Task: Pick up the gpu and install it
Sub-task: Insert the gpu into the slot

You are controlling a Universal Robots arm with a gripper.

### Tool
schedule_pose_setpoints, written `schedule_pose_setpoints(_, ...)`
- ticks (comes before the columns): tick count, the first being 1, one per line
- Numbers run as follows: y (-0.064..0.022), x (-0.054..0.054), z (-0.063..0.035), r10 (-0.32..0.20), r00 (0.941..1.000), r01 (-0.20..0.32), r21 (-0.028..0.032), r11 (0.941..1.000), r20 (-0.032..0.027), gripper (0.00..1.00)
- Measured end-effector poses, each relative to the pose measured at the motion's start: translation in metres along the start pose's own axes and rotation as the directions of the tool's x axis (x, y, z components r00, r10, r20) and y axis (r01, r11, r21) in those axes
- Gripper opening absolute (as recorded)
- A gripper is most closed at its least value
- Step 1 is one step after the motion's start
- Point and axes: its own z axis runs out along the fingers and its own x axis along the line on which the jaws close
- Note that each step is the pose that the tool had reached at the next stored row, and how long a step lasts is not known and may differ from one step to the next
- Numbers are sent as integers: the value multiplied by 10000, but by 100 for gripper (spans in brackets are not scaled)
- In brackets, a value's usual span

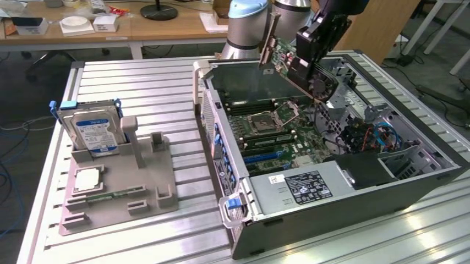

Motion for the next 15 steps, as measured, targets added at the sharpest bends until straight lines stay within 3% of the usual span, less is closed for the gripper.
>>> schedule_pose_setpoints(8, 0, 0, 0, -1091, 9940, 1091, 5, 9940, -85, 27)
schedule_pose_setpoints(15, 0, 0, 0, -2015, 9794, 2015, 2, 9795, -158, 27)
